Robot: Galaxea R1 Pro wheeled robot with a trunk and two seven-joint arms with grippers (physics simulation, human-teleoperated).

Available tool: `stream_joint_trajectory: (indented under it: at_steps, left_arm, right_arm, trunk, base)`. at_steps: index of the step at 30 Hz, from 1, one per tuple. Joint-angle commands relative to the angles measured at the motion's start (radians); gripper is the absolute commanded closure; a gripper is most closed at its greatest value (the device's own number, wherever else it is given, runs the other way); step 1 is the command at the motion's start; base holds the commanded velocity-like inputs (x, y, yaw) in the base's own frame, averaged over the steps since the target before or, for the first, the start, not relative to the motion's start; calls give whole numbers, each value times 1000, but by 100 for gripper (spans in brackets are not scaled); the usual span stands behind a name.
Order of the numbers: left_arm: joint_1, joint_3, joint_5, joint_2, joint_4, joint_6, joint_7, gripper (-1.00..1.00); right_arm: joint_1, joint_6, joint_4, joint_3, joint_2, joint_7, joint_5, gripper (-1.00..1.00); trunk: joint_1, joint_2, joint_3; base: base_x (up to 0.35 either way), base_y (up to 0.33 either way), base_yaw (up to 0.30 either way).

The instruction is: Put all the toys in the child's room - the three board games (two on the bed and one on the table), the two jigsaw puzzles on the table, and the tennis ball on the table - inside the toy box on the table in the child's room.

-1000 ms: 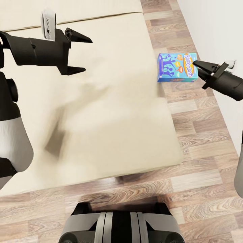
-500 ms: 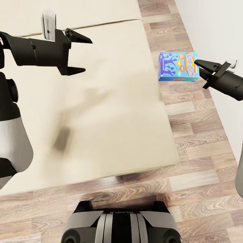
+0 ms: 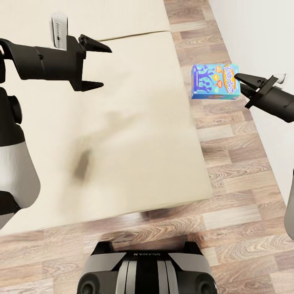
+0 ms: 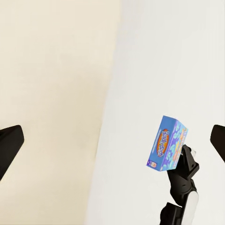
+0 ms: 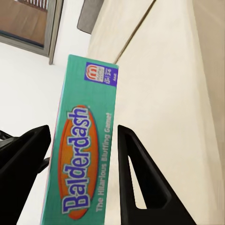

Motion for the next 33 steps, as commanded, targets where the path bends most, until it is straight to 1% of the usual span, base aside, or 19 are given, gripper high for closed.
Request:
stream_joint_trajectory:
  at_steps: [1, 9, 13, 16, 20, 22, 24, 25, 28, 33]
  left_arm:
    - [-1, 0, 5, 0, 0, 8, 8, -100]
    - [-1, -2, 5, 0, -1, 8, 8, -100]
    - [7, -4, 5, 0, -4, 8, 8, -100]
    - [19, -10, 5, 1, -8, 8, 6, -100]
    - [47, -14, 5, 5, -16, 8, -4, -100]
    - [75, -13, 5, 9, -19, 11, -22, -100]
    - [94, -13, 5, 13, -21, 18, -33, -100]
    - [110, -11, 5, 16, -22, 25, -44, -100]
    - [130, -8, 5, 23, -23, 31, -58, -100]
    - [160, -6, 5, 46, -24, 37, -98, -100]
  right_arm:
    - [-1, 4, 1, -1, 0, 10, 10, 100]
    - [4, 4, -5, 0, 0, 10, 8, 100]
    - [17, 4, -15, 4, 0, 10, 8, 100]
    - [33, 4, -40, 7, 0, 10, 8, 100]
    - [67, 4, -81, 9, -2, 10, 8, 100]
    - [84, 4, -102, 10, -5, 10, 3, 100]
    - [90, 4, -110, 11, -8, 10, -6, 100]
    - [94, 4, -115, 13, -9, 10, -20, 100]
    - [99, 4, -123, 16, -11, 10, -39, 100]
    - [105, 4, -133, 20, -12, 9, -54, 100]
  trunk:
    - [-4, 7, 3]
    - [-35, 63, 28]
    - [-50, 91, 40]
    - [-61, 112, 50]
    - [-77, 140, 62]
    - [-84, 154, 69]
    - [-92, 168, 75]
    - [-96, 175, 78]
    - [-107, 196, 89]
    - [-127, 231, 109]
  base:
    - [0, 0, 0]
    - [0, 0, 0]
    - [0, 0, 0]
    - [0, 0, 0]
    - [0, 0, 0]
    - [0, 0, 28]
    - [0, 0, 79]
    - [0, 0, 145]
    - [0, 0, 180]
    - [0, 0, 201]
